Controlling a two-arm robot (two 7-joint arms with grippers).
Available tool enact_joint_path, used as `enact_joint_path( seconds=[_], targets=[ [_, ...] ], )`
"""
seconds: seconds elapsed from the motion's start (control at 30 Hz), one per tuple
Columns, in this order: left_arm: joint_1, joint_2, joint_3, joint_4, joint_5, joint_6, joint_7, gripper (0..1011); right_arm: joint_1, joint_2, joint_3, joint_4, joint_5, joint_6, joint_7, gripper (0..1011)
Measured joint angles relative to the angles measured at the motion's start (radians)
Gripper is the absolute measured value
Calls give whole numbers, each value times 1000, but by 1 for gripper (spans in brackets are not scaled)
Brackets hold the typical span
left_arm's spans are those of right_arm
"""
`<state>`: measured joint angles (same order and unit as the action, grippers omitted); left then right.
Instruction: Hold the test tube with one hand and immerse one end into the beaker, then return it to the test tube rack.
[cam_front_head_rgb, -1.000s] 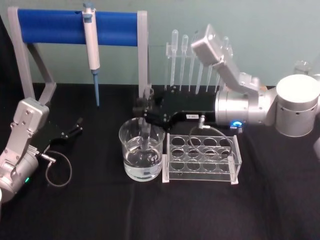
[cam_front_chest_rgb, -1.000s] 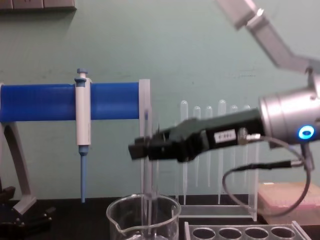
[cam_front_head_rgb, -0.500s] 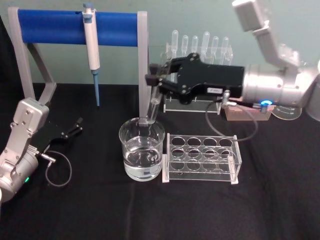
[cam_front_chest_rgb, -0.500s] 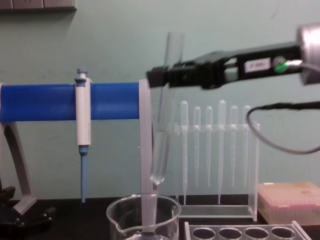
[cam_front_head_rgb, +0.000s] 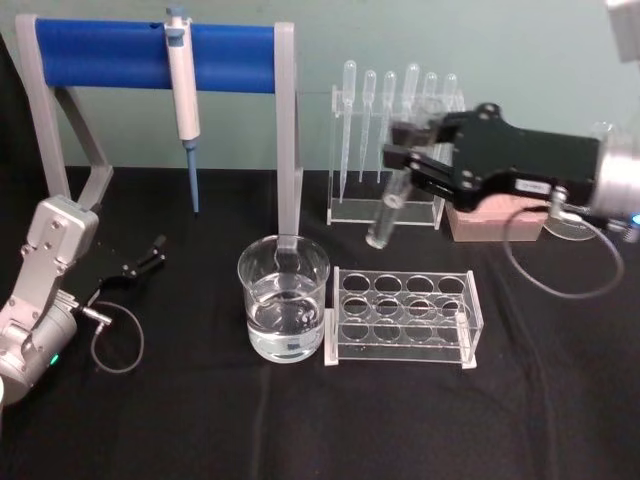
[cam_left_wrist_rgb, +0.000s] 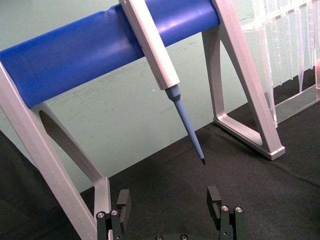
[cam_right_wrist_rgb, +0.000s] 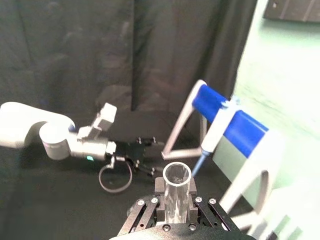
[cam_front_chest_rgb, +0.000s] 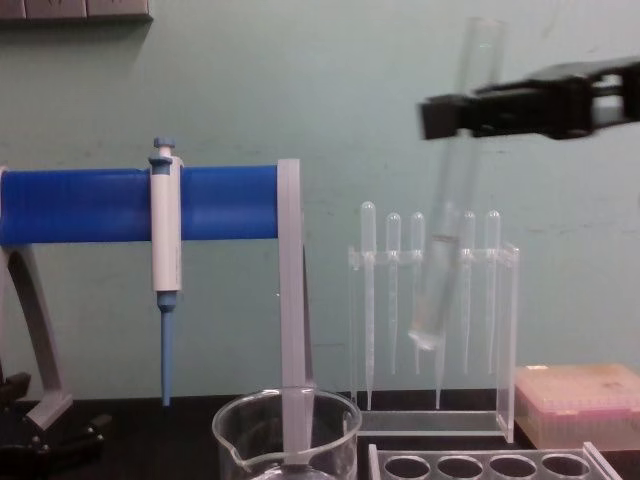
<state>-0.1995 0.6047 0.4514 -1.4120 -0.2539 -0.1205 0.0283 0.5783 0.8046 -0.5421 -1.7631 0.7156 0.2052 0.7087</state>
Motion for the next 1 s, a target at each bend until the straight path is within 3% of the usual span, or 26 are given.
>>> enact_joint_path(
  seconds=[0.17,0.3,1.0],
  targets=[
    [0,0,0,0,0,0,0,1000,-57,53,25,-17,11,-22,-9,238],
    [0,0,0,0,0,0,0,1000,-85,65,27,-12,8,-35,-9,238],
    [0,0,0,0,0,0,0,1000,-114,19,-5,37,-62,-43,-9,238]
  ],
)
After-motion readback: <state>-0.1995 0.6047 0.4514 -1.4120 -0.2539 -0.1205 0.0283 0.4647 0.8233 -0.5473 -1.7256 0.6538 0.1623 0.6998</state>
